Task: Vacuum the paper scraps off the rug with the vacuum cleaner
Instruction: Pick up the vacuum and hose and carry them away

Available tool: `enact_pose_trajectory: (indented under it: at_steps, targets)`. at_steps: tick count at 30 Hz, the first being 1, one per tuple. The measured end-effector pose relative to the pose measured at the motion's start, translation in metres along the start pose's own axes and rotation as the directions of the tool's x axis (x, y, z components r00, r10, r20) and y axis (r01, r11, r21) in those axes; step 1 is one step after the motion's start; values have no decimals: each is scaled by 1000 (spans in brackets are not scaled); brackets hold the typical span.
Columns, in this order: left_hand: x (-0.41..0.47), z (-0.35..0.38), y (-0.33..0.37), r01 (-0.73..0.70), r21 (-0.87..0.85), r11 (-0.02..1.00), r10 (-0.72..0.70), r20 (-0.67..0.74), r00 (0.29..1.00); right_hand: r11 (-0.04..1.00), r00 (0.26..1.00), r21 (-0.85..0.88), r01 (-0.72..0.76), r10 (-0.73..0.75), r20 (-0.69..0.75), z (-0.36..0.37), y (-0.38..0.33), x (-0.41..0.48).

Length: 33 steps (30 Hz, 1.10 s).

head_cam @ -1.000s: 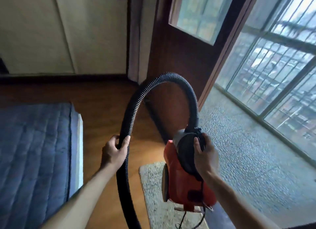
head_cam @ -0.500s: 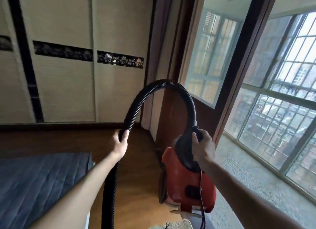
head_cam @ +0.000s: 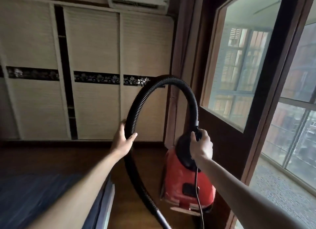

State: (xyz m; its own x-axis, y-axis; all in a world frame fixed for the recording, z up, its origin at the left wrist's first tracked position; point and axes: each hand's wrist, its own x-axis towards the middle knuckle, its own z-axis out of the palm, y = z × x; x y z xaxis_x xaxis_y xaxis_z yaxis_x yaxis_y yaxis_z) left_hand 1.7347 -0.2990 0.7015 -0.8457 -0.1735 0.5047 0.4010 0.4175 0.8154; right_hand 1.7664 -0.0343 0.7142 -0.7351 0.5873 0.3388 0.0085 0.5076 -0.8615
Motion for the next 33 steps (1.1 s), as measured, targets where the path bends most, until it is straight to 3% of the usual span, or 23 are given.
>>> enact_pose_trajectory:
  at_steps: [4, 8, 18, 33]
  targets:
    - [13, 17, 4, -8, -19, 1000, 4, -199, 980, 999, 999, 42, 12, -13, 33, 9, -6, 18]
    - [30, 34, 2, -100, -9, 995, 94, -256, 962, 998, 999, 63, -2, 0, 37, 19, -5, 41]
    - [100, 76, -61, -60, 38, 997, 67, -242, 968, 1000, 998, 0, 31, -31, 58, 68, 9, 108]
    - [302, 164, -175, -16, -45, 999, 8, -163, 987, 994, 996, -70, 89, -87, 33, 219, -1, 285]
